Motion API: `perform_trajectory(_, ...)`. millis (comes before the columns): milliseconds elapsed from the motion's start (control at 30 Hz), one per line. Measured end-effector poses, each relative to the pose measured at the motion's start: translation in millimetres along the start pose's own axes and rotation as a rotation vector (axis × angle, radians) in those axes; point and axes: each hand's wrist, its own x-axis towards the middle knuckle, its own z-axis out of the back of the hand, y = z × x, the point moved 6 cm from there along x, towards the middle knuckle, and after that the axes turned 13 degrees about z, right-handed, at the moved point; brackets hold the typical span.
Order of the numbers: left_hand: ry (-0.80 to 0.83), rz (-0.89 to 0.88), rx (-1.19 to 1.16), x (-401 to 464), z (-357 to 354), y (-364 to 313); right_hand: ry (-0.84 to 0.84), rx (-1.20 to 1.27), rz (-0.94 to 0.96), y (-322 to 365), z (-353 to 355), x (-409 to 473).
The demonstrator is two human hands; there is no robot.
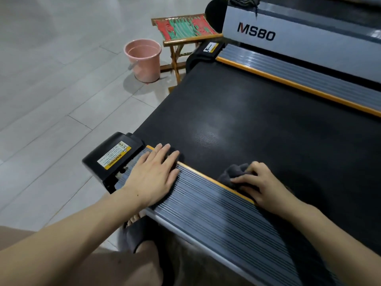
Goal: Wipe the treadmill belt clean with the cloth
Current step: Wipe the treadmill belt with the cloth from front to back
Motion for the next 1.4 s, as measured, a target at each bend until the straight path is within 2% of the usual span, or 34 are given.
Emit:
perform_trajectory(100,-0.008,-0.024,-0.016,-0.1,-3.3,2.3,-0.018,-0.037,0.01,-4.9,-7.4,20.9)
perform_trajectory(233,-0.062,0.007,-0.076,10.0,16.7,10.6,-0.119,-0.023,0.041,0.4,-46.1,122.2)
perform_trajectory(400,-0.106,0.077,-0.013,7.3,29.6,40.3,-0.176,-0.028,-0.014,10.1,-73.3,234.4)
perform_trajectory(633,-0.08,0.14,0.006,12.8,21.6,58.9,-0.134,0.028,0.038,38.7,-78.9,194.7)
perform_trajectory(733,-0.077,0.204,-0.02,22.1,22.4,72.4,-0.109,-0.072,0.097,17.9,-74.6,217.3)
perform_trajectory(800,-0.086,0.243,-0.055,28.0,27.7,80.6,-0.187,-0.173,0.004,-16.4,-66.0,249.6)
perform_trajectory(900,-0.127,0.277,-0.05,33.4,37.3,88.6,-0.313,-0.198,-0.312,-66.5,-53.2,287.2)
perform_trajectory(967,-0.122,0.313,-0.067,38.9,38.6,96.6,-0.327,-0.167,-0.377,-63.8,-57.8,298.9)
perform_trajectory(1033,-0.091,0.36,-0.103,45.0,37.3,105.3,-0.296,-0.128,-0.249,-32.3,-70.5,299.0)
perform_trajectory(1133,-0.061,0.387,-0.109,48.8,32.7,111.7,-0.15,-0.004,0.091,27.3,-95.8,276.2)
perform_trajectory(1233,0.001,0.369,-0.138,47.9,26.1,112.8,-0.065,-0.1,0.218,14.4,-94.4,284.5)
perform_trajectory(1300,0.027,0.345,-0.145,49.9,24.0,115.4,-0.174,-0.254,0.076,-31.1,-78.7,308.4)
perform_trajectory(1400,0.057,0.351,-0.153,52.6,23.2,118.6,-0.34,-0.244,-0.366,-84.1,-58.5,321.2)
